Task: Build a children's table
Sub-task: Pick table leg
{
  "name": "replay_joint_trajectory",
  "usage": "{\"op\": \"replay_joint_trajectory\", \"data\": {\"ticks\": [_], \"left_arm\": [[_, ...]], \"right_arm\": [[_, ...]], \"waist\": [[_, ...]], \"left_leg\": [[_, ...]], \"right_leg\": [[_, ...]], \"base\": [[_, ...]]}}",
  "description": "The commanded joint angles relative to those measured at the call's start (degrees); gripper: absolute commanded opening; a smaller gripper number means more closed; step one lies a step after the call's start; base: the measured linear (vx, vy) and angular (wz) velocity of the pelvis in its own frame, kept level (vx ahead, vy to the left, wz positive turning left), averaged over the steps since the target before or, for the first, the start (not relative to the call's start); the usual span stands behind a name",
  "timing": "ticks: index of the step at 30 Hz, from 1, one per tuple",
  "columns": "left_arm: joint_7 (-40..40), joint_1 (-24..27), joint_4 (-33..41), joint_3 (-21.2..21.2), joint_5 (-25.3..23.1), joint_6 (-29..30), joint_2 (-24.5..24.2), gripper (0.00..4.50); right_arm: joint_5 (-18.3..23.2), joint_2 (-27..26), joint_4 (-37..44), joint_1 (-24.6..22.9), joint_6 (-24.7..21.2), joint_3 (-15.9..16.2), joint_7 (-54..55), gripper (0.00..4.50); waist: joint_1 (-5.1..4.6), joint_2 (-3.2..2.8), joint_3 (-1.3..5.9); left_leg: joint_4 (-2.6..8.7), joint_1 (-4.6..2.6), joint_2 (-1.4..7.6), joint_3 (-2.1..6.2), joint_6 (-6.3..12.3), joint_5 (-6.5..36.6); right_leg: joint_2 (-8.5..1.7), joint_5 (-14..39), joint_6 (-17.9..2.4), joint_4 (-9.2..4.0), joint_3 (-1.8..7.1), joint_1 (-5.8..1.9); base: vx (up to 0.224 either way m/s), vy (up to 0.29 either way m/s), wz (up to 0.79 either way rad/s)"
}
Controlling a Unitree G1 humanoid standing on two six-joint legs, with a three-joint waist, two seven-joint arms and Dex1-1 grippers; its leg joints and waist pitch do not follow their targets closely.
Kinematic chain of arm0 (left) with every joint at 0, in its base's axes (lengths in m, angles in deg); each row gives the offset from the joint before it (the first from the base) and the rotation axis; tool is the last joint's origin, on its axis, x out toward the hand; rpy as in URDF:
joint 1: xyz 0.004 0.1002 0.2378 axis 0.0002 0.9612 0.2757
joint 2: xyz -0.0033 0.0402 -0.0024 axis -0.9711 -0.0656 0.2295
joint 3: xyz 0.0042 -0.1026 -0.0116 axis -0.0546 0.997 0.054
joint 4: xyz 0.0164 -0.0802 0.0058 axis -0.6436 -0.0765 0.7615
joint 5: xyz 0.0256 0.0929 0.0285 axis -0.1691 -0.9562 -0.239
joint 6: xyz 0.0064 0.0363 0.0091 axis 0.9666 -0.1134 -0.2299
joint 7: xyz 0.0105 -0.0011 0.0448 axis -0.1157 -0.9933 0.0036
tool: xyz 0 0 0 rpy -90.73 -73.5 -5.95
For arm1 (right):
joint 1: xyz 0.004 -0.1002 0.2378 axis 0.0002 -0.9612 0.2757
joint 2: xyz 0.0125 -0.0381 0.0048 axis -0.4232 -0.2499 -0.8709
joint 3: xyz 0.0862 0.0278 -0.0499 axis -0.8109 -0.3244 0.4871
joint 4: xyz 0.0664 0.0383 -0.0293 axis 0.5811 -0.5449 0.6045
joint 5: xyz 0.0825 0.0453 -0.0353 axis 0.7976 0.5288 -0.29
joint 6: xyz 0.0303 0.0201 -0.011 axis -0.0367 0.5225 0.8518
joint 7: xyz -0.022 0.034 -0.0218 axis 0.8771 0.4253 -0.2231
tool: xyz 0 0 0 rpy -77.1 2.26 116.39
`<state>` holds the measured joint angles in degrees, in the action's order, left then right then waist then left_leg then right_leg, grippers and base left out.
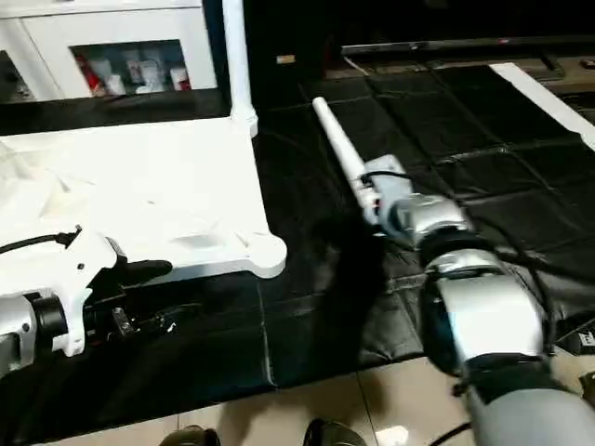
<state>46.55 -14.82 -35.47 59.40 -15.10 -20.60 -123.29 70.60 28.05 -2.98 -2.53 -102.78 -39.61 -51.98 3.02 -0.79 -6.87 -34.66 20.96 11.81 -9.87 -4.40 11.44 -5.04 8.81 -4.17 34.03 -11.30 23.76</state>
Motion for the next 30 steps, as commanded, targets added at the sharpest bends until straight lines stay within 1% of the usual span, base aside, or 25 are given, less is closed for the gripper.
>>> {"op": "replay_joint_trajectory", "data": {"ticks": [1, 2, 3, 5, 6, 7, 8, 9, 11, 12, 14, 15, 18, 19, 20, 21, 22, 23, 24, 25, 26, 27, 28, 29, 30], "left_arm": [[-0.3, -0.8, 0.2, -0.7, 0.4, -0.5, -0.7, 4.49], [-0.3, -0.8, 0.2, -0.8, 0.4, -0.5, -0.7, 4.5], [-0.6, -1.1, 0.1, -0.9, 0.4, -0.7, -0.6, 4.5], [-0.8, -1.3, 0.0, -1.0, 0.6, -0.8, -0.7, 4.5], [-0.9, -1.4, -0.3, -1.1, 0.6, -1.0, -0.7, 4.5], [-0.9, -1.4, -0.3, -1.1, 0.6, -1.0, -0.7, 4.5], [-0.9, -1.6, -0.6, -1.2, 0.5, -1.3, -0.8, 4.5], [-1.0, -1.8, -0.9, -1.3, 0.4, -1.7, -0.8, 4.5], [-1.0, -2.2, -1.4, -1.5, 0.1, -2.1, -0.7, 4.5], [-1.1, -2.5, -1.9, -1.7, -0.1, -2.4, -0.6, 4.5], [-1.1, -3.0, -2.3, -2.0, -0.3, -2.7, -0.5, 4.5], [-1.2, -3.4, -2.6, -2.2, -0.3, -2.7, -0.4, 4.5], [-1.3, -4.1, -3.1, -2.5, -0.3, -3.0, -0.3, 4.5], [-1.4, -4.3, -3.3, -2.6, -0.4, -3.1, -0.3, 4.5], [-1.6, -4.7, -3.9, -2.6, -0.4, -3.4, 0.0, 4.5], [-1.7, -4.9, -4.1, -2.7, -0.4, -3.5, 0.1, 4.5], [-2.2, -5.4, -5.1, -2.8, -0.5, -3.9, 0.8, 4.5], [-2.5, -5.6, -5.6, -3.0, -0.7, -4.2, 1.1, 4.5], [-2.9, -5.9, -6.2, -3.4, -1.0, -4.6, 1.5, 4.5], [-2.9, -5.9, -6.2, -3.4, -1.0, -4.6, 1.5, 4.5], [-3.5, -6.4, -7.1, -3.9, -1.2, -5.0, 2.0, 4.5], [-4.2, -7.3, -8.2, -4.5, -1.5, -5.6, 2.8, 4.5], [-4.2, -7.3, -8.2, -4.5, -1.5, -5.6, 2.8, 4.5], [-4.9, -8.8, -10.4, -5.4, -2.1, -6.7, 4.0, 4.5], [-5.1, -9.0, -10.7, -5.6, -2.2, -6.9, 4.2, 4.5]], "right_arm": [[0.5, -1.7, -0.3, -1.2, -1.4, -0.2, 0.5, 4.31], [0.4, -1.8, -0.3, -1.2, -1.4, -0.2, 0.6, 4.2], [0.4, -2.3, -0.3, -1.2, -1.5, -0.2, 0.8, 4.2], [0.5, -2.5, -0.3, -1.1, -1.5, -0.5, 1.3, 4.0], [0.6, -2.6, -0.3, -1.1, -1.5, -0.7, 1.6, 3.88], [0.6, -2.6, -0.3, -1.1, -1.5, -0.7, 1.6, 3.78], [0.8, -2.7, -0.3, -1.0, -1.6, -1.0, 2.2, 3.78], [1.2, -2.8, -0.3, -0.9, -1.6, -1.4, 2.6, 3.65], [1.6, -2.9, -0.3, -0.9, -1.6, -1.9, 3.0, 3.45], [1.8, -3.1, -0.3, -0.8, -1.6, -2.3, 3.1, 3.37], [2.0, -3.1, -0.3, -0.8, -1.6, -2.5, 3.3, 3.21], [2.1, -3.1, -0.3, -0.8, -1.7, -2.7, 3.3, 3.02], [2.3, -3.1, -0.3, -0.9, -1.5, -3.1, 3.6, 2.94], [2.5, -3.0, -0.3, -1.0, -1.5, -3.3, 3.8, 2.88], [2.8, -3.0, -0.2, -1.0, -1.5, -3.7, 4.0, 2.87], [2.9, -2.9, -0.2, -1.0, -1.3, -3.9, 4.2, 2.87], [3.9, -2.8, 0.1, -1.2, -0.8, -5.1, 5.1, 2.86], [4.6, -2.7, 0.3, -1.3, -0.2, -5.9, 5.7, 2.86], [5.3, -2.6, 0.6, -1.4, 0.8, -6.7, 5.8, 2.85], [5.3, -2.6, 0.6, -1.4, 0.8, -6.7, 5.8, 2.85], [5.8, -2.5, 0.8, -1.5, 1.0, -7.2, 6.1, 2.85], [7.2, -2.4, 1.3, -1.7, 2.6, -8.7, 6.1, 2.84], [7.2, -2.4, 1.3, -1.7, 2.6, -8.7, 6.1, 2.84], [8.9, -2.4, 2.1, -2.2, 5.7, -10.5, 6.0, 2.84], [9.1, -2.4, 2.3, -2.4, 6.3, -10.7, 5.9, 2.84]], "waist": [[0.35, 0.15, 3.51], [0.34, 0.07, 3.46], [0.36, 0.17, 3.58], [0.37, 0.09, 3.63], [0.31, 0.22, 3.75], [0.34, 0.19, 3.78], [0.35, 0.12, 3.97], [0.37, 0.02, 4.16], [0.38, 0.01, 4.27], [0.51, -0.2, 4.58], [0.52, -0.15, 4.56], [0.63, -0.11, 4.8], [0.87, -0.06, 5.02], [0.91, -0.07, 5.05], [0.94, -0.11, 5.29], [1.03, -0.11, 5.28], [1.07, -0.62, 5.55], [1.23, -0.6, 5.69], [1.38, -1.07, 6.02], [1.34, -0.8, 5.95], [1.58, -1.01, 6.14], [1.75, -1.14, 6.46], [1.91, -1.02, 6.41], [2.11, -1.08, 6.5], [2.24, -1.13, 6.46]], "left_leg": [[3.64, -0.18, 1.73, 1.13, 2.93, 12.1], [3.63, -0.2, 1.69, 1.15, 2.82, 12.3], [3.61, -0.3, 1.71, 1.15, 2.7, 12.3], [3.63, -0.33, 1.76, 1.19, 2.54, 12.4], [3.62, -0.28, 1.78, 1.2, 2.46, 12.4], [3.64, -0.3, 1.79, 1.23, 2.43, 12.3], [3.61, -0.24, 1.81, 1.23, 2.44, 11.8], [3.59, -0.26, 1.87, 1.22, 2.45, 11.5], [3.57, -0.2, 1.91, 1.19, 2.46, 11.1], [3.47, -0.25, 1.92, 1.2, 2.34, 10.7], [3.46, -0.19, 1.93, 1.13, 2.34, 10.7], [3.41, -0.15, 1.97, 1.12, 2.3, 9.9], [3.33, -0.14, 2.08, 1.05, 2.16, 9.1], [3.3, -0.11, 2.04, 1.02, 2.19, 9.0], [3.23, -0.18, 2.06, 0.98, 2.15, 8.8], [3.21, -0.12, 2.06, 0.99, 2.14, 8.5], [3.09, -0.18, 2.04, 0.92, 2.04, 8.5], [3.08, -0.26, 2.06, 0.98, 1.86, 8.3], [2.98, -0.35, 2.17, 1.03, 1.63, 8.1], [3.01, -0.3, 2.19, 0.96, 1.65, 8.3], [2.93, -0.21, 2.17, 1.01, 1.47, 8.5], [2.8, -0.47, 2.12, 0.85, 1.49, 8.6], [2.76, -0.4, 2.08, 0.83, 1.46, 8.8], [2.77, -0.34, 2.01, 0.8, 1.59, 9.2], [2.69, -0.39, 1.93, 0.76, 1.54, 10.3]], "right_leg": [[-4.58, 25.4, -5.0, -4.88, 4.76, -3.67], [-4.6, 25.9, -4.6, -4.95, 4.76, -3.62], [-4.62, 26.1, -4.4, -4.96, 4.77, -3.62], [-4.61, 26.2, -4.2, -4.93, 4.73, -3.6], [-4.59, 26.0, -4.1, -4.92, 4.74, -3.68], [-4.59, 25.8, -4.1, -4.85, 4.73, -3.69], [-4.57, 24.9, -4.3, -4.72, 4.78, -3.72], [-4.54, 23.9, -4.7, -4.55, 4.81, -3.75], [-4.5, 22.9, -5.2, -4.39, 4.87, -3.77], [-4.59, 22.0, -5.6, -4.2, 4.89, -3.86], [-4.54, 21.6, -5.8, -4.17, 4.92, -3.82], [-4.6, 20.3, -6.4, -3.94, 5.0, -3.94], [-4.63, 18.7, -7.2, -3.63, 5.12, -3.99], [-4.63, 18.6, -7.3, -3.62, 5.13, -4.02], [-4.63, 18.3, -7.4, -3.53, 5.14, -4.09], [-4.65, 17.8, -7.5, -3.46, 5.17, -4.07], [-4.59, 17.5, -7.5, -3.47, 5.16, -4.12], [-4.6, 16.7, -7.7, -3.38, 5.14, -4.12], [-4.56, 15.5, -8.1, -3.07, 5.16, -4.16], [-4.53, 15.2, -8.2, -3.19, 5.19, -4.09], [-4.6, 14.9, -8.5, -2.94, 5.16, -4.25], [-4.53, 14.6, -8.4, -3.17, 5.17, -4.14], [-4.6, 14.6, -8.5, -3.13, 5.22, -4.13], [-4.54, 15.1, -8.4, -3.21, 5.2, -4.21], [-4.6, 16.8, -7.8, -3.47, 5.16, -4.13]], "base": [[0.0, 0.0, 0.0], [0.0, 0.0, 0.0], [0.0, 0.0, 0.0], [0.0, 0.0, 0.0], [0.0, 0.0, 0.0], [0.0, 0.0, 0.0], [0.0, 0.0, 0.0], [0.0, 0.0, 0.0], [0.0, 0.0, 0.0], [0.0, 0.0, 0.0], [0.0, 0.0, 0.0], [0.0, 0.0, 0.0], [0.0, 0.0, 0.0], [0.0, 0.0, 0.0], [0.0, 0.0, 0.0], [0.0, 0.0, 0.0], [0.0, 0.0, 0.0], [0.0, 0.0, 0.0], [0.0, 0.0, 0.0], [0.0, 0.0, 0.0], [0.0, 0.0, 0.0], [0.0, 0.0, 0.0], [0.0, 0.0, 0.0], [0.0, 0.0, 0.0], [0.0, 0.0, 0.0]]}}
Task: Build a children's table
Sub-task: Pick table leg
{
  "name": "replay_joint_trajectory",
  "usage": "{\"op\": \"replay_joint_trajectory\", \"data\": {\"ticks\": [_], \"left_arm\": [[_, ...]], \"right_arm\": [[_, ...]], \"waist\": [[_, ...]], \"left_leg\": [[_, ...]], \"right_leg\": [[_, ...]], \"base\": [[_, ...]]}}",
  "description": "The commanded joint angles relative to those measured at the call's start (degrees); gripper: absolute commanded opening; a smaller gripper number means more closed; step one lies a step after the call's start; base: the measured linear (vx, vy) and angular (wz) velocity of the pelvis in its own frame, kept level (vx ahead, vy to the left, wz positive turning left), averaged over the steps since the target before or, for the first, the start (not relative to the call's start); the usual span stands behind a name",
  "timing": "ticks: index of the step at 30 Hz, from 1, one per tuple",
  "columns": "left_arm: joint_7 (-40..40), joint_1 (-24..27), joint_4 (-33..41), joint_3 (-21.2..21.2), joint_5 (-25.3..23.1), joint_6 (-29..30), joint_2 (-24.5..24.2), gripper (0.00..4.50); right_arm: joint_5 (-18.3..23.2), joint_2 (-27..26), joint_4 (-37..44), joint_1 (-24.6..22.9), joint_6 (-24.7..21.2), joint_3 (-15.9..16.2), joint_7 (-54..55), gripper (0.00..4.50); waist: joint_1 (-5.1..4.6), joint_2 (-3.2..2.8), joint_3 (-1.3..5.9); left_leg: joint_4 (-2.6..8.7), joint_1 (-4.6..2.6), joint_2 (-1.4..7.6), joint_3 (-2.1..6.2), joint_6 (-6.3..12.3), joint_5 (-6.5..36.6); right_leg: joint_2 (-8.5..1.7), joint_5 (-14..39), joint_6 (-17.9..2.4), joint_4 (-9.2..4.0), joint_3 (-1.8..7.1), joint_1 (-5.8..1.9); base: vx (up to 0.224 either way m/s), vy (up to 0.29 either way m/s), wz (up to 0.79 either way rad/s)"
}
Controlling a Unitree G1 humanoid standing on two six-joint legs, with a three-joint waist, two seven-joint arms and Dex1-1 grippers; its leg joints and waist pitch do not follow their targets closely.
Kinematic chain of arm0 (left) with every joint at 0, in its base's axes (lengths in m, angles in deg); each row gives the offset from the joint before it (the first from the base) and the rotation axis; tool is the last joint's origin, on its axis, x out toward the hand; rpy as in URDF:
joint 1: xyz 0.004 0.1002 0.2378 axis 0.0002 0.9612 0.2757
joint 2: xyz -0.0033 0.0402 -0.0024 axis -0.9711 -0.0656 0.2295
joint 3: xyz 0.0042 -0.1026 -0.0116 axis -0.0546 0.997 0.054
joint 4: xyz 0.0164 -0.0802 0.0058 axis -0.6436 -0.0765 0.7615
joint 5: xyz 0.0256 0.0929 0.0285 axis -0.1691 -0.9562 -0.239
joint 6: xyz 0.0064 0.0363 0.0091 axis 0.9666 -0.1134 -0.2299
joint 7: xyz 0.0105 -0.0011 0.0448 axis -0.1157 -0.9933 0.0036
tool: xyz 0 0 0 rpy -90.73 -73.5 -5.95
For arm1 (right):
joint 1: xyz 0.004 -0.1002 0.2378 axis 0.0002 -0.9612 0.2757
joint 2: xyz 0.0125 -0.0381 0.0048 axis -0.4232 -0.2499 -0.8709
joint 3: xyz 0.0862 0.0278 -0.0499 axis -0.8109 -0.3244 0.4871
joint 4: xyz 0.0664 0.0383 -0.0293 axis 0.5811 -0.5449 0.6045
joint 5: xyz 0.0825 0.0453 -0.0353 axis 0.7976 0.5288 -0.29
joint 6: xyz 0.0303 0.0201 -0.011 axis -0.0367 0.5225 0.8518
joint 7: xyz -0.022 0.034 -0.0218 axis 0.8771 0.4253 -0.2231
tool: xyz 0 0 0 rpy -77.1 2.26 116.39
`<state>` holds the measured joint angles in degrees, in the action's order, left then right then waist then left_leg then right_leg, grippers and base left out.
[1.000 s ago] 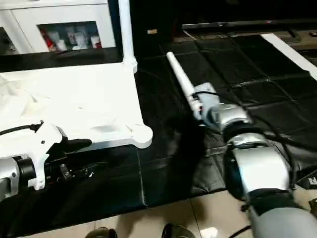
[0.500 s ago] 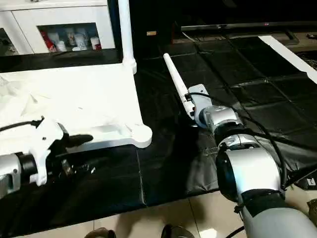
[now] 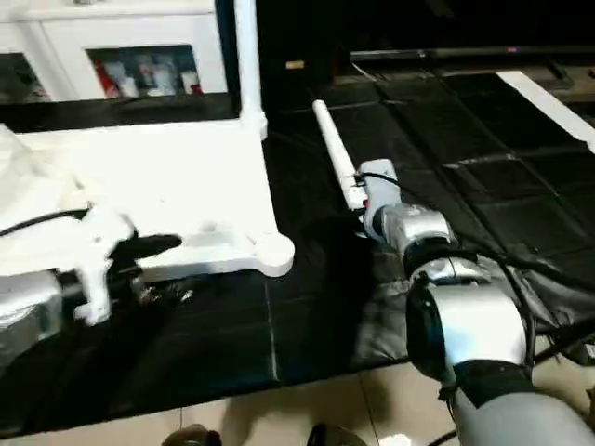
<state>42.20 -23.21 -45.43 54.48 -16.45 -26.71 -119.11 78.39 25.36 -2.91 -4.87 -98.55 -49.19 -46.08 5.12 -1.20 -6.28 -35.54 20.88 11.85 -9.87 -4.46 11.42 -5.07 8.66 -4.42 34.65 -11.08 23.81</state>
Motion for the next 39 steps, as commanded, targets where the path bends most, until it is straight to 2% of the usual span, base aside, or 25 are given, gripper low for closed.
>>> {"op": "replay_joint_trajectory", "data": {"ticks": [1, 2, 3, 4, 5, 6, 9, 11, 14, 16, 17, 19, 20, 22, 24, 26, 29, 30, 31, 32, 33, 36, 37, 38, 39], "left_arm": [[-1.0, -1.0, -1.3, -0.9, -1.1, -1.2, 0.5, 4.5], [-1.9, -2.2, -3.2, -1.5, -1.5, -2.2, 2.0, 4.5], [-2.4, -2.7, -4.0, -1.6, -1.6, -2.6, 2.6, 4.5], [-2.4, -2.7, -4.0, -1.6, -1.6, -2.6, 2.6, 4.5], [-3.3, -3.9, -5.8, -2.0, -1.8, -3.5, 4.3, 4.5], [-3.7, -4.5, -6.7, -2.2, -1.9, -3.9, 5.0, 4.5], [-4.3, -5.5, -8.2, -2.8, -2.2, -4.6, 6.0, 4.5], [-4.7, -7.1, -10.7, -3.9, -2.8, -6.1, 7.4, 4.5], [-5.2, -8.5, -13.0, -4.4, -3.4, -7.7, 8.7, 4.5], [-5.3, -8.7, -13.3, -4.5, -3.5, -8.0, 9.0, 4.5], [-5.6, -9.5, -14.1, -4.7, -3.7, -8.7, 9.7, 4.5], [-6.0, -10.2, -14.9, -5.0, -3.7, -9.4, 10.5, 4.5], [-6.0, -10.2, -14.9, -5.0, -3.7, -9.4, 10.5, 4.5], [-6.3, -10.9, -16.0, -5.5, -4.1, -10.7, 11.3, 4.5], [-6.8, -12.0, -17.4, -5.8, -4.4, -11.9, 12.8, 4.5], [-7.4, -13.0, -18.4, -5.4, -4.0, -12.1, 14.1, 4.5], [-8.8, -16.1, -20.6, -3.1, -1.0, -11.4, 17.9, 4.5], [-8.8, -16.1, -20.6, -3.1, -1.0, -11.4, 17.9, 4.5], [-10.3, -18.7, -22.5, -0.5, 1.8, -10.3, 20.6, 4.5], [-10.8, -19.5, -23.0, 0.3, 2.6, -9.9, 21.4, 4.5], [-11.9, -21.3, -24.5, 2.3, 4.5, -9.3, 23.2, 4.5], [-13.2, -25.4, -28.4, 5.7, 8.9, -7.5, 26.5, 4.5], [-13.7, -26.9, -30.2, 6.9, 10.5, -6.8, 27.6, 4.5], [-14.4, -28.8, -32.7, 8.5, 12.3, -6.2, 28.8, 4.5], [-14.9, -29.8, -34.0, 9.4, 12.9, -6.4, 29.5, 4.5]], "right_arm": [[2.1, 0.2, 2.7, -0.3, 3.3, -1.9, -0.3, 2.84], [4.3, 0.1, 3.8, -1.1, 5.7, -4.1, -0.2, 2.84], [5.1, 0.1, 4.2, -1.3, 6.3, -5.0, -0.1, 2.83], [5.1, 0.1, 4.2, -1.3, 6.3, -5.0, -0.1, 2.82], [7.0, -0.3, 5.9, -2.7, 8.7, -6.7, 0.3, 2.82], [7.9, -0.7, 6.7, -3.3, 9.2, -7.4, -0.2, 2.81], [9.1, -1.3, 7.7, -4.1, 10.4, -8.7, 0.8, 2.81], [9.6, -2.6, 9.2, -5.5, 12.5, -9.0, 1.4, 2.8], [11.1, -4.5, 11.4, -6.8, 15.1, -10.0, 2.1, 2.8], [11.6, -5.0, 12.2, -7.2, 15.3, -10.5, 3.0, 2.8], [11.9, -5.9, 14.2, -8.2, 16.5, -10.5, 3.9, 2.8], [12.5, -6.3, 16.6, -9.1, 14.8, -10.9, 5.5, 2.8], [12.5, -6.3, 16.6, -9.1, 14.8, -10.9, 5.5, 2.8], [13.0, -6.9, 20.4, -10.8, 13.6, -10.6, 5.5, 2.8], [13.8, -8.0, 26.6, -14.4, 15.7, -10.0, 3.4, 2.8], [16.1, -9.4, 31.9, -16.9, 14.6, -10.0, 0.9, 2.8], [20.2, -12.0, 43.9, -23.0, 11.9, -8.0, -4.0, 2.8], [20.2, -12.0, 43.9, -23.0, 11.9, -8.0, -4.0, 2.8], [22.8, -13.3, 49.5, -25.9, 9.5, -6.8, -5.9, 2.8], [23.5, -13.6, 50.9, -26.6, 9.0, -6.5, -6.3, 2.8], [24.6, -14.3, 53.7, -28.2, 8.1, -5.7, -7.2, 2.8], [25.9, -15.0, 57.8, -30.8, 7.0, -3.5, -9.5, 2.8], [26.4, -15.3, 58.9, -31.5, 6.7, -2.9, -10.3, 2.8], [26.9, -15.6, 60.1, -32.0, 6.0, -2.3, -11.2, 2.8], [26.4, -15.5, 61.0, -32.5, 5.7, -1.4, -11.8, 2.8]], "waist": [[0.24, -0.73, 6.04], [0.14, -0.69, 5.84], [0.33, -0.67, 5.96], [0.33, -0.67, 5.96], [0.27, -0.84, 5.92], [0.23, -1.35, 5.96], [0.04, -1.04, 6.19], [-0.1, -1.25, 6.15], [-0.22, -1.06, 6.52], [-0.17, -1.16, 6.76], [-0.05, -0.94, 7.0], [0.04, -0.45, 6.94], [0.12, -0.76, 6.99], [0.02, -0.17, 6.8], [0.44, -0.47, 6.93], [0.35, -0.28, 6.89], [0.36, -0.06, 6.85], [0.45, 0.02, 6.87], [0.47, -0.02, 6.89], [0.53, 0.17, 6.76], [0.5, -0.09, 6.81], [0.17, 0.89, 6.74], [0.14, 0.61, 6.57], [0.37, 0.47, 6.81], [0.3, 0.41, 6.85]], "left_leg": [[3.47, -0.21, 1.85, 0.83, 1.51, 10.1], [3.45, -0.23, 1.73, 0.67, 1.81, 10.8], [3.32, -0.4, 1.59, 0.66, 1.89, 11.2], [3.32, -0.4, 1.59, 0.66, 1.89, 11.2], [3.29, -0.33, 1.52, 0.72, 2.1, 11.7], [3.17, -0.56, 1.41, 0.72, 2.07, 12.4], [3.19, -0.45, 1.22, 0.84, 2.46, 12.3], [3.12, -0.41, 1.1, 0.79, 2.64, 12.3], [3.13, -0.12, 1.11, 0.9, 3.01, 10.9], [3.08, -0.19, 1.12, 0.91, 3.14, 10.2], [3.1, -0.03, 1.29, 0.95, 3.52, 8.2], [3.13, 0.11, 1.4, 0.82, 3.84, 6.7], [3.11, 0.01, 1.47, 0.86, 3.84, 6.7], [3.17, 0.09, 1.26, 0.64, 4.12, 6.9], [3.22, -0.06, 1.46, 0.66, 4.13, 6.4], [3.33, 0.06, 1.42, 0.68, 4.17, 6.8], [3.34, 0.13, 1.12, 0.64, 4.12, 7.2], [3.3, 0.12, 1.06, 0.6, 4.05, 7.3], [3.36, 0.2, 1.11, 0.72, 3.95, 7.1], [3.2, 0.11, 0.77, 0.48, 3.88, 7.5], [3.29, 0.09, 0.95, 0.63, 3.82, 7.5], [3.28, 0.31, 0.8, 0.69, 3.72, 8.1], [3.06, 0.25, 0.36, 0.33, 4.04, 8.2], [3.2, -0.19, 0.58, 0.48, 3.81, 8.4], [3.32, 0.07, 0.71, 0.62, 3.96, 7.9]], "right_leg": [[-4.65, 17.2, -7.5, -3.96, 4.92, -4.33], [-4.53, 18.6, -6.6, -4.42, 4.9, -4.11], [-4.5, 20.5, -5.5, -4.62, 4.78, -4.07], [-4.5, 20.5, -5.5, -4.62, 4.78, -4.07], [-4.38, 22.3, -4.6, -4.89, 4.48, -3.98], [-4.32, 23.9, -3.7, -5.19, 4.28, -3.89], [-4.16, 24.7, -2.5, -5.34, 4.01, -4.07], [-4.05, 24.9, -2.3, -5.61, 3.84, -3.95], [-4.12, 23.8, -1.8, -5.41, 3.82, -4.2], [-4.17, 22.9, -1.9, -5.17, 3.9, -4.19], [-4.1, 20.2, -2.7, -4.67, 4.1, -4.2], [-4.05, 18.8, -3.2, -4.48, 4.28, -4.09], [-4.09, 18.5, -3.5, -4.31, 4.26, -4.02], [-3.94, 19.0, -2.7, -4.64, 4.31, -4.02], [-4.17, 19.1, -1.9, -4.67, 4.43, -3.93], [-4.08, 19.1, -1.3, -4.82, 4.37, -4.12], [-4.07, 21.3, 0.4, -5.34, 4.22, -4.25], [-4.1, 22.2, 1.2, -5.6, 4.11, -4.26], [-4.18, 22.5, 1.3, -5.59, 4.06, -4.31], [-4.01, 24.0, 2.5, -6.11, 3.9, -4.21], [-4.05, 24.2, 2.5, -6.07, 3.88, -4.23], [-3.9, 26.2, 4.6, -6.68, 3.39, -4.18], [-3.7, 27.3, 5.1, -7.05, 3.3, -4.04], [-4.05, 27.8, 5.2, -7.25, 3.3, -4.0], [-3.96, 27.0, 5.1, -7.1, 3.25, -4.23]], "base": [[0.0, 0.0, 0.0], [0.0, 0.0, 0.0], [0.0, 0.0, 0.0], [0.0, 0.0, 0.0], [0.0, 0.0, 0.0], [0.0, 0.0, 0.0], [0.0, 0.0, 0.0], [0.0, 0.0, 0.0], [0.0, 0.0, 0.0], [0.0, 0.0, 0.0], [0.0, 0.0, 0.0], [0.0, 0.0, 0.0], [0.0, 0.0, 0.0], [0.0, 0.0, 0.0], [0.0, 0.0, 0.0], [0.0, 0.0, 0.0], [0.0, 0.0, 0.0], [0.0, 0.0, 0.0], [0.0, 0.0, 0.0], [0.0, 0.0, 0.0], [0.0, 0.0, 0.0], [0.0, 0.0, 0.0], [0.0, 0.0, 0.0], [0.0, 0.0, 0.0], [0.0, 0.0, 0.0]]}}
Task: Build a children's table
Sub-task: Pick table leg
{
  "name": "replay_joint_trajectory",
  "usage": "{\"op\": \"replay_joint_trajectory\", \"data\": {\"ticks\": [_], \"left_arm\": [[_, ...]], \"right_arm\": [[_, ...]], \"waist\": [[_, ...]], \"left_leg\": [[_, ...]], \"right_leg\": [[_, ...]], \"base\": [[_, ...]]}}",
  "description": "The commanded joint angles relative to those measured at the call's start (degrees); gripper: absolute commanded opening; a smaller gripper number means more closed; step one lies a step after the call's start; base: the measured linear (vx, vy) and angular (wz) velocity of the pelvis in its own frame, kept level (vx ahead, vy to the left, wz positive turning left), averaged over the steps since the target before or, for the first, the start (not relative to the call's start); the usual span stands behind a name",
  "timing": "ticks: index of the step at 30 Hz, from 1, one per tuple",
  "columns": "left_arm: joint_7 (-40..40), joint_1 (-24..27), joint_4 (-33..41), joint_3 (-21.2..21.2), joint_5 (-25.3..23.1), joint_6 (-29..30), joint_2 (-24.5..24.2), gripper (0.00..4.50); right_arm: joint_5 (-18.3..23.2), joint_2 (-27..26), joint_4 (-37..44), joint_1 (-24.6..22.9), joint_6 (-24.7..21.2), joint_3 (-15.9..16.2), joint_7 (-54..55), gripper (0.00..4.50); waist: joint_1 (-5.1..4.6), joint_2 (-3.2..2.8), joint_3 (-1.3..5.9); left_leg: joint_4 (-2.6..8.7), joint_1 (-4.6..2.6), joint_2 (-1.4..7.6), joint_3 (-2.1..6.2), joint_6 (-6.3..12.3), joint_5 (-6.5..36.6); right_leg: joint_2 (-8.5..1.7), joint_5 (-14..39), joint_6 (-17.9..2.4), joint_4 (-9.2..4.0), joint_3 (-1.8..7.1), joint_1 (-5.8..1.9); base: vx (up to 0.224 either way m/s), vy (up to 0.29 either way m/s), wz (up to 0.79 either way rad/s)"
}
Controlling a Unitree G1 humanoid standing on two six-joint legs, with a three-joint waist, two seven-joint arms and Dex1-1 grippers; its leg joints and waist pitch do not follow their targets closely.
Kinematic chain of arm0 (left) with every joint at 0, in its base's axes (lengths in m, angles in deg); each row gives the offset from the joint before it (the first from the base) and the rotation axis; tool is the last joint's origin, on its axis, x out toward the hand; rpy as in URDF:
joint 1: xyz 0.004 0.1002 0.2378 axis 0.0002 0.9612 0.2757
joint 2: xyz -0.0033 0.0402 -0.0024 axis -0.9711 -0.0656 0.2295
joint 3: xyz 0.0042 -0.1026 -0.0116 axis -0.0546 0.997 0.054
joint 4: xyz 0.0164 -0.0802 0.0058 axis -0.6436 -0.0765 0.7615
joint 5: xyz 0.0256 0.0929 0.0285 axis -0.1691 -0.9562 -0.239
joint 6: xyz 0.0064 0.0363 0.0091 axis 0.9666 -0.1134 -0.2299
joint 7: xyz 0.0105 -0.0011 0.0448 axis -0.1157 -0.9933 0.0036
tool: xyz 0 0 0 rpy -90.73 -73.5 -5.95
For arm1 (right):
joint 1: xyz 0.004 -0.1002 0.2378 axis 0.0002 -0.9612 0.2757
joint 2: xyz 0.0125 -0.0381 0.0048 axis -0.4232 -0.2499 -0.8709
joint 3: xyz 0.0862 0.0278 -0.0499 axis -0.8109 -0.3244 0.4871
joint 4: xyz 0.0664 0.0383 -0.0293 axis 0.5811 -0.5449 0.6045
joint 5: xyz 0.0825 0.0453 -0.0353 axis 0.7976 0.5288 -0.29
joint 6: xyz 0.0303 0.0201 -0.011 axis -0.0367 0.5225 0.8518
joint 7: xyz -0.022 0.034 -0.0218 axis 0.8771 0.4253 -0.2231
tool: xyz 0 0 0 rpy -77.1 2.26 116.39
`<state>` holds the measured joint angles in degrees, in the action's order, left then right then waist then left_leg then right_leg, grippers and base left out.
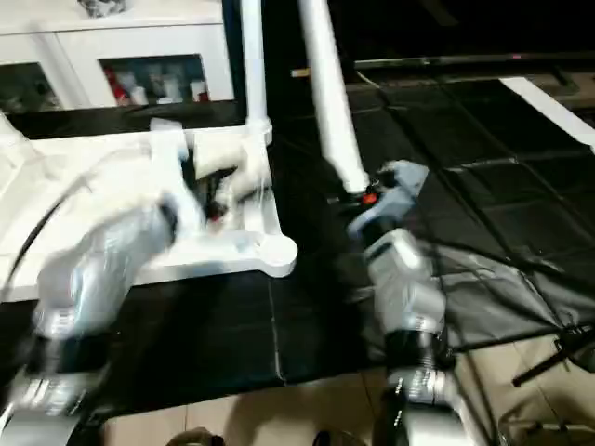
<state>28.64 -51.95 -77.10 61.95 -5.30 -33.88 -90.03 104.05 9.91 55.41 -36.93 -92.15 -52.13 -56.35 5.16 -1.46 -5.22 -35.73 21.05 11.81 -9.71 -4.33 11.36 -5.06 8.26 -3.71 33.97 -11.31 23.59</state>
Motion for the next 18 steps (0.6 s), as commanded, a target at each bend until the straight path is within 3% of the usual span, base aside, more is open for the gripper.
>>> {"op": "replay_joint_trajectory", "data": {"ticks": [1, 3, 8, 11, 18], "left_arm": [[-1.4, -1.1, -2.4, 1.9, 1.7, 0.8, 0.4, 4.5], [-2.6, -3.3, -5.3, 3.8, 3.4, 0.8, 2.0, 4.5], [-4.5, -7.5, -11.3, 5.6, 4.5, 1.7, 3.9, 4.5], [-6.5, -9.2, -14.2, 8.9, 7.8, 2.1, 5.0, 4.5], [-6.5, -10.4, -15.6, 10.5, 8.5, 1.9, 4.9, 4.5]], "right_arm": [[0.7, 0.0, 2.7, -0.5, -0.7, 1.6, -1.6, 2.8], [0.0, 0.3, 4.5, -1.5, -1.7, 3.4, -2.8, 2.8], [-0.9, 1.0, 8.0, -3.1, -3.3, 7.3, -4.3, 2.8], [-2.5, 1.6, 8.7, -3.4, -2.4, 9.6, -5.6, 2.79], [-3.8, 2.4, 9.4, -3.6, -1.6, 11.5, -6.2, 2.79]], "waist": [[0.46, 0.57, 6.03], [0.48, 0.96, 6.18], [0.93, 0.67, 6.48], [1.18, 1.06, 6.39], [1.83, 0.91, 6.16]], "left_leg": [[3.62, -0.23, 1.22, 0.71, 3.98, 7.2], [3.73, -0.17, 1.56, 0.83, 4.26, 5.4], [3.7, 0.27, 1.9, 1.06, 5.42, 1.8], [3.64, 0.27, 1.69, 0.75, 5.65, 1.9], [3.97, -0.36, 2.14, 0.83, 4.24, 4.5]], "right_leg": [[-3.99, 25.0, 3.9, -6.25, 3.59, -3.89], [-4.27, 21.3, 2.2, -5.65, 3.92, -3.99], [-4.64, 14.4, -0.9, -4.5, 4.35, -4.53], [-4.83, 14.4, -1.8, -4.65, 4.44, -4.6], [-4.99, 18.6, -0.4, -5.32, 4.39, -4.34]], "base": [[0.0, 0.0, 0.0], [0.0, 0.0, 0.0], [0.0, 0.0, 0.0], [0.0, 0.0, 0.0], [0.0, 0.0, 0.0]]}}
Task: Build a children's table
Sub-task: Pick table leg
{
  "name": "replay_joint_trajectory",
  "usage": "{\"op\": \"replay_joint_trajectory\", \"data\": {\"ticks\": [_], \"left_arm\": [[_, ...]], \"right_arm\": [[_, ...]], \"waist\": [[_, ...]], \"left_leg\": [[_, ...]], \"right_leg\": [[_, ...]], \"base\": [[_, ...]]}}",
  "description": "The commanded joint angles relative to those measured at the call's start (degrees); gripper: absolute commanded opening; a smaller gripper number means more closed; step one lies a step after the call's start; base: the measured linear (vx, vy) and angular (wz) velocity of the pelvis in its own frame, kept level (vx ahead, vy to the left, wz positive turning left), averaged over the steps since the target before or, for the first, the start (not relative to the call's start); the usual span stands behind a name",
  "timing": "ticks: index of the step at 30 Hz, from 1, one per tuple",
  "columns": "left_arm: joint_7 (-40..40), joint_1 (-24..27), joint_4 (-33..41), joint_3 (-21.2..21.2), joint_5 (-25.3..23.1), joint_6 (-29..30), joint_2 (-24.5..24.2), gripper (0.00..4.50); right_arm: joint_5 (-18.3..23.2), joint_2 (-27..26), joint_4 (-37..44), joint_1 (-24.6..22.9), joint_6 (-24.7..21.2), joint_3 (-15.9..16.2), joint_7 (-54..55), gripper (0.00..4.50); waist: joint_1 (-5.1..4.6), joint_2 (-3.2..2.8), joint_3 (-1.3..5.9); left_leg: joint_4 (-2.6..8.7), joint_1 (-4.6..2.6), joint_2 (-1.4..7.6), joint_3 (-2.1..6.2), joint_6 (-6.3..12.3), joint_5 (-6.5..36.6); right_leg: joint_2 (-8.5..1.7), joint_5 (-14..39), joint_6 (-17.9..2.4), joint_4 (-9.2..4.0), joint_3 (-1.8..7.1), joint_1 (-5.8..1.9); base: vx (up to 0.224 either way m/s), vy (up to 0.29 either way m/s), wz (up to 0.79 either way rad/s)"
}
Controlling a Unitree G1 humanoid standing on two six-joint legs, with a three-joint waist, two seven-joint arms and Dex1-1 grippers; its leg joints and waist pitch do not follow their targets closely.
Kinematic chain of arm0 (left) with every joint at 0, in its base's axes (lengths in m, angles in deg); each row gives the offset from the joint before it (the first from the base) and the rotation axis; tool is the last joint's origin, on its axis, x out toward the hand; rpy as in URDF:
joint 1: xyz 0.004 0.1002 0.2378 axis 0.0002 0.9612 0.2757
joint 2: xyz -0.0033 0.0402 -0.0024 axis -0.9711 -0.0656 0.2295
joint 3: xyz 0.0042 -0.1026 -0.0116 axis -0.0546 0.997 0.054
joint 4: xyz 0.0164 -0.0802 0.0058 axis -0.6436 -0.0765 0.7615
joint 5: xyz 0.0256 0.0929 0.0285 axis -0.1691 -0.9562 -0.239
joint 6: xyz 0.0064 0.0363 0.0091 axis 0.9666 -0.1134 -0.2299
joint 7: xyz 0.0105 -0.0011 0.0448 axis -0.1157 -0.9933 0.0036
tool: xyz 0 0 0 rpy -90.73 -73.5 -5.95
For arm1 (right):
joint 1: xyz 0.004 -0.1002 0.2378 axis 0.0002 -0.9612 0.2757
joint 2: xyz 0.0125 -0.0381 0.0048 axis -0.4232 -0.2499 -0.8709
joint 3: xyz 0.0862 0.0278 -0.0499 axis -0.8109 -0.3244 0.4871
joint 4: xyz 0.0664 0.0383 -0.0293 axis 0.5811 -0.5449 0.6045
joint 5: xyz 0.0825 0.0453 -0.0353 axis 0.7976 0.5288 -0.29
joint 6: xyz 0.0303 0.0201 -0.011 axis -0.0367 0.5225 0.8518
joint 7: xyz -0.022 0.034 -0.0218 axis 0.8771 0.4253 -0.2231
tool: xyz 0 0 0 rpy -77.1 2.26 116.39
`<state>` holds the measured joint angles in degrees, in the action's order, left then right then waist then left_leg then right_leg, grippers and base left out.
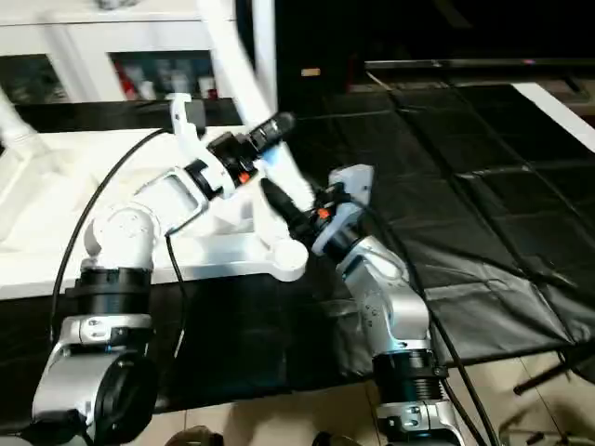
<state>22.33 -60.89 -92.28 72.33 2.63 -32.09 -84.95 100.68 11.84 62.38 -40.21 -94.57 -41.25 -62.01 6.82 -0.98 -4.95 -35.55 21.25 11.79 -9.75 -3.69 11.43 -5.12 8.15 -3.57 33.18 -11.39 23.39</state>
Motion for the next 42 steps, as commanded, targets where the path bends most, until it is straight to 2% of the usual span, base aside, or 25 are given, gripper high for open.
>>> {"op": "replay_joint_trajectory", "data": {"ticks": [1, 2, 7, 11, 13, 16, 18, 20, 23, 26, 27, 30, 32, 35, 36, 37, 42], "left_arm": [[-0.1, -1.8, -0.7, 0.3, 0.7, 0.0, -0.3, 4.5], [-0.2, -2.2, -1.2, 0.8, 1.2, -0.6, -0.4, 4.21], [-1.0, -2.5, 0.1, 2.5, 3.3, -0.8, -0.1, 3.95], [-1.3, -2.5, 0.9, 2.6, 3.9, 0.2, 0.3, 3.6], [-1.6, -2.8, 0.5, 2.8, 4.0, 0.3, 0.3, 3.3], [-2.1, -3.3, -0.1, 3.2, 4.2, -0.1, 0.2, 3.2], [-2.3, -3.5, -0.2, 3.3, 4.3, -0.2, 0.2, 2.87], [-2.7, -3.9, -0.3, 3.5, 4.6, -0.2, 0.1, 2.79], [-2.9, -4.2, -0.5, 3.7, 4.6, -0.2, 0.1, 2.41], [-3.1, -4.5, -1.1, 3.8, 4.3, -0.6, 0.1, 2.3], [-3.1, -4.6, -1.1, 3.8, 4.2, -0.7, 0.1, 2.11], [-3.1, -4.8, -1.4, 3.8, 4.2, -0.9, 0.1, 2.03], [-3.2, -5.1, -1.7, 3.7, 4.0, -1.4, -0.1, 1.91], [-3.6, -5.1, -2.0, 3.7, 3.5, -2.2, -0.2, 1.9], [-3.6, -5.1, -2.0, 3.6, 3.4, -2.3, -0.3, 1.9], [-3.6, -5.1, -2.0, 3.5, 3.3, -2.4, -0.4, 1.89], [-3.0, -5.2, -2.9, 1.9, -0.5, -6.3, -2.4, 1.89]], "right_arm": [[-0.8, 0.7, 2.4, -0.3, 0.9, 1.0, -0.5, 2.79], [-1.1, 1.0, 2.6, -0.4, 0.8, 1.7, -1.0, 2.79], [-4.6, 2.0, 0.7, -0.5, 2.9, 3.6, -0.7, 2.79], [-5.3, 2.3, 0.0, -0.3, 3.4, 4.2, -0.6, 2.79], [-5.5, 2.6, -0.3, -0.2, 3.6, 4.5, -0.5, 2.79], [-6.0, 2.9, -0.8, 0.0, 4.1, 4.8, -0.6, 2.79], [-6.3, 3.0, -0.9, 0.1, 4.5, 4.9, -0.6, 2.79], [-6.5, 3.0, -1.3, 0.4, 4.9, 4.8, -0.7, 2.79], [-6.6, 3.1, -1.5, 0.5, 5.1, 4.8, -0.7, 2.79], [-6.8, 3.3, -1.9, 0.6, 5.5, 5.1, -0.6, 2.79], [-6.6, 3.4, -1.8, 0.5, 5.3, 5.2, -1.0, 3.48], [-6.3, 3.4, -2.0, 0.7, 5.0, 5.2, -1.2, 3.54], [-5.6, 3.2, -2.2, 0.9, 4.6, 5.0, -1.8, 3.9], [-5.8, 3.4, -2.2, 0.9, 4.6, 5.4, -2.1, 4.0], [-5.7, 3.5, -2.2, 0.9, 4.7, 5.5, -2.5, 4.26], [-5.5, 3.5, -2.1, 0.8, 4.8, 5.6, -2.8, 4.32], [-5.4, 3.1, -2.9, 0.9, 8.0, 3.8, -2.0, 4.49]], "waist": [[0.22, 0.58, 5.87], [0.36, 0.57, 5.93], [0.62, 0.52, 6.07], [0.77, 0.65, 6.06], [0.89, 0.5, 6.06], [1.11, 0.48, 6.13], [1.19, 0.45, 6.13], [1.3, 0.26, 6.15], [1.28, 0.34, 6.17], [1.32, 0.25, 6.17], [1.32, 0.24, 6.17], [1.3, 0.29, 6.15], [1.35, 0.33, 6.21], [1.34, 0.36, 6.19], [1.32, 0.39, 6.21], [1.34, 0.41, 6.19], [1.22, 0.42, 6.19]], "left_leg": [[3.79, -0.58, 2.13, 0.84, 3.51, 4.5], [3.78, -0.46, 2.05, 0.88, 3.42, 4.1], [3.76, -0.41, 2.21, 0.95, 3.06, 3.8], [3.73, -0.37, 2.05, 0.85, 3.31, 4.0], [3.73, -0.44, 2.18, 0.9, 3.46, 3.8], [3.73, -0.46, 2.31, 0.95, 3.45, 3.6], [3.74, -0.49, 2.32, 0.95, 3.46, 3.7], [3.69, -0.48, 2.27, 0.95, 3.41, 3.8], [3.71, -0.45, 2.28, 0.97, 3.38, 4.0], [3.67, -0.38, 2.24, 1.01, 3.45, 3.8], [3.66, -0.43, 2.2, 0.96, 3.45, 3.8], [3.67, -0.36, 2.16, 0.96, 3.52, 3.9], [3.65, -0.4, 2.17, 0.97, 3.58, 3.9], [3.69, -0.43, 2.36, 1.04, 3.58, 3.8], [3.66, -0.42, 2.33, 1.02, 3.57, 3.7], [3.66, -0.44, 2.26, 0.97, 3.63, 3.8], [3.75, -0.51, 2.34, 1.03, 3.52, 4.1]], "right_leg": [[-4.91, 18.7, -0.4, -4.53, 4.48, -4.12], [-4.9, 18.4, -0.2, -4.41, 4.5, -4.25], [-5.02, 16.9, -0.6, -4.08, 4.56, -4.21], [-5.02, 17.2, -0.6, -4.2, 4.56, -4.35], [-4.96, 17.1, -0.6, -4.18, 4.58, -4.24], [-5.0, 16.2, -1.0, -4.01, 4.59, -4.23], [-4.99, 15.9, -1.2, -3.98, 4.62, -4.22], [-5.04, 15.7, -1.5, -3.9, 4.63, -4.27], [-5.0, 15.5, -1.7, -3.91, 4.63, -4.32], [-5.0, 15.1, -1.6, -3.81, 4.61, -4.35], [-4.93, 15.2, -1.5, -3.89, 4.59, -4.35], [-4.9, 15.5, -1.4, -3.95, 4.55, -4.38], [-4.93, 15.6, -1.4, -3.91, 4.55, -4.39], [-5.01, 15.2, -1.8, -3.82, 4.59, -4.33], [-4.99, 15.2, -1.8, -3.81, 4.6, -4.36], [-4.98, 15.2, -1.8, -3.82, 4.6, -4.36], [-4.96, 15.9, -1.2, -3.93, 4.58, -4.29]], "base": [[0.0, 0.0, 0.0], [0.0, 0.0, 0.0], [0.0, 0.0, 0.0], [0.0, 0.0, 0.0], [0.0, 0.0, 0.0], [0.0, 0.0, 0.0], [0.0, 0.0, 0.0], [0.0, 0.0, 0.0], [0.0, 0.0, 0.0], [0.0, 0.0, 0.0], [0.0, 0.0, 0.0], [0.0, 0.0, 0.0], [0.0, 0.0, 0.0], [0.0, 0.0, 0.0], [0.0, 0.0, 0.0], [0.0, 0.0, 0.0], [0.0, 0.0, 0.0]]}}
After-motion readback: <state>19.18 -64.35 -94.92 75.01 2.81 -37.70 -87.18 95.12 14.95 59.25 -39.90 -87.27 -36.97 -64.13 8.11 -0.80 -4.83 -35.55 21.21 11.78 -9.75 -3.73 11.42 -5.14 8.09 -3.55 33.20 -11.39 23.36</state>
